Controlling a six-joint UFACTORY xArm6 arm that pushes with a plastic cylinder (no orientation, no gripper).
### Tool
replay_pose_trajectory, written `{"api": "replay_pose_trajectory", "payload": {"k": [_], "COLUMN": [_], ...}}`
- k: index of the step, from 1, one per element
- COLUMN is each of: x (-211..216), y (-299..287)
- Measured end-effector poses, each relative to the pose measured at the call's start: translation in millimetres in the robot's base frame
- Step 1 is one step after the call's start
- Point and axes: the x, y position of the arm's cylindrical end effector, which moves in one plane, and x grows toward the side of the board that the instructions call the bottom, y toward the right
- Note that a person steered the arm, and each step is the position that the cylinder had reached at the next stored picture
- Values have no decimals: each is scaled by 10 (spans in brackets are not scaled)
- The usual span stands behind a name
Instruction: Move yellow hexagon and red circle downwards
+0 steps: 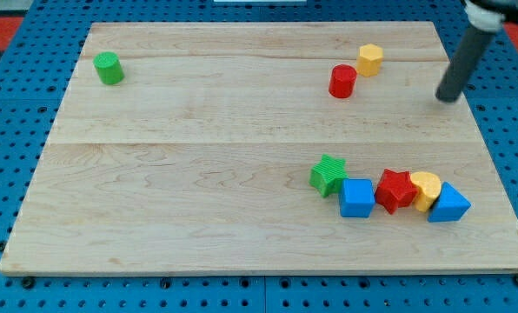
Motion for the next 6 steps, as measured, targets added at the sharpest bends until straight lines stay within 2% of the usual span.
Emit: {"api": "replay_pose_trajectory", "payload": {"k": [1,2,3,4,5,6], "x": [-681,-691,0,447,240,169], "y": [-312,-1138,-1268,-1306,-1211,-802]}}
